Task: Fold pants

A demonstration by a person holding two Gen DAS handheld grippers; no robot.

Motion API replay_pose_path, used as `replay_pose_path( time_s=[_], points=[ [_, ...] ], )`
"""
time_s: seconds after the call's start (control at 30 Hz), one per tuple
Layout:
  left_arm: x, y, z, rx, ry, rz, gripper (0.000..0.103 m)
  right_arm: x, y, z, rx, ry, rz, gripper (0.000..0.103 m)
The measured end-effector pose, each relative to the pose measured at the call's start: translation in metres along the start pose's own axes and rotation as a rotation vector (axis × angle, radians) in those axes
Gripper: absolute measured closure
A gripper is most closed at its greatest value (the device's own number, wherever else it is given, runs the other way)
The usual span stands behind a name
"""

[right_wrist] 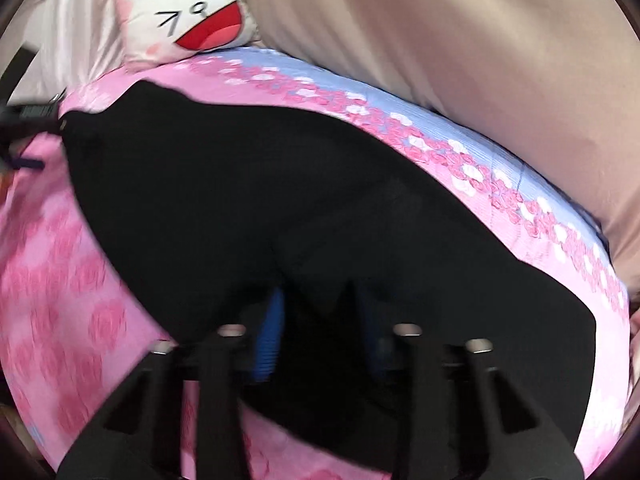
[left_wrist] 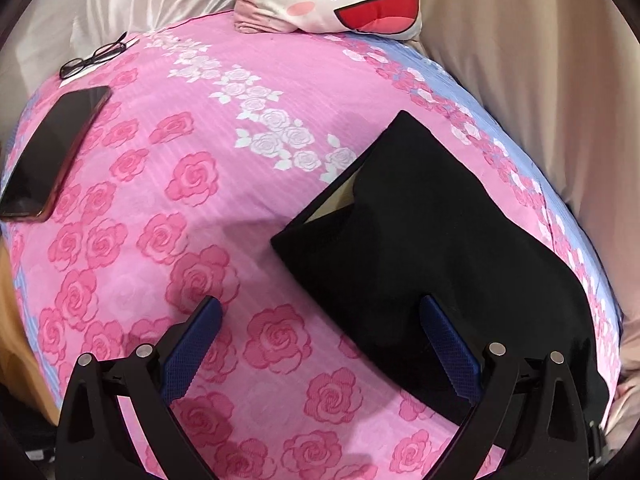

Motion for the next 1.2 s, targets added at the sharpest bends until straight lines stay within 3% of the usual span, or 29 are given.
replay_pose_path(
  time_s=[0.07,0.13,0.17,0.27,0.3,0.33,0.43,0.5,0.57,0.63,0.73,0.9,0.93,0.97,1.03,1.13,1.2],
  points=[
    [-0.003,0.002,0.002,-0.009,0.005,0.012,0.006,0.0,0.01,0.001,-0.01,0.016,0.014,0.081],
    [-0.007,0.003,0.005,-0.019,0.018,0.022,0.005,0.002,0.01,0.013,0.035,0.038,0.009,0.072],
    [-0.009,0.003,0.006,-0.023,0.026,0.025,0.005,0.0,0.008,0.008,0.013,0.06,0.03,0.068],
    [-0.008,0.003,0.006,-0.02,0.027,0.013,0.005,-0.013,-0.002,-0.024,-0.076,0.194,0.138,0.041],
    [-0.004,0.001,0.003,-0.018,0.01,-0.016,0.005,-0.021,-0.006,-0.037,-0.112,0.201,0.175,0.032],
    [0.005,-0.003,-0.002,-0.02,-0.014,-0.074,0.006,-0.028,-0.01,-0.048,-0.133,0.176,0.194,0.029],
    [0.026,-0.015,-0.011,-0.034,-0.068,-0.217,0.006,-0.046,-0.024,-0.068,-0.157,0.077,0.218,0.026],
    [0.026,-0.017,-0.012,-0.035,-0.084,-0.218,0.006,-0.056,-0.032,-0.073,-0.156,0.025,0.236,0.023],
    [0.022,-0.016,-0.011,-0.028,-0.078,-0.202,0.006,-0.062,-0.039,-0.073,-0.145,0.018,0.256,0.022],
    [0.018,-0.014,-0.01,-0.016,-0.164,-0.212,0.006,-0.065,-0.044,-0.07,-0.133,0.021,0.274,0.022],
    [0.014,0.001,-0.003,-0.004,-0.229,-0.235,0.006,-0.066,-0.049,-0.071,-0.129,0.042,0.282,0.022],
    [0.018,0.031,0.004,0.061,-0.279,-0.316,0.008,-0.071,-0.063,-0.08,-0.142,0.029,0.291,0.021],
    [0.017,0.037,0.006,0.072,-0.33,-0.313,0.031,-0.075,-0.066,-0.082,-0.145,0.024,0.302,0.021],
    [0.017,0.04,0.009,0.095,-0.353,-0.307,0.039,-0.08,-0.069,-0.083,-0.146,0.019,0.317,0.019],
    [0.014,0.043,0.012,0.118,-0.343,-0.282,0.073,-0.088,-0.072,-0.084,-0.146,0.007,0.342,0.019],
    [0.009,0.038,0.014,0.13,-0.322,-0.252,0.072,-0.103,-0.078,-0.086,-0.149,-0.002,0.388,0.019],
    [0.005,0.035,0.016,0.136,-0.297,-0.236,0.064,-0.113,-0.082,-0.087,-0.15,0.003,0.416,0.019]
  ],
)
Point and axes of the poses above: each gripper's, at about its wrist camera, not at the fingertips, and z roughly the way its jaws point, x to its left, y to its top, the point moved 2 cm from there along z, roughly the way its jaws point, and after that the axes turned 12 degrees about x, right-handed, at the moved point
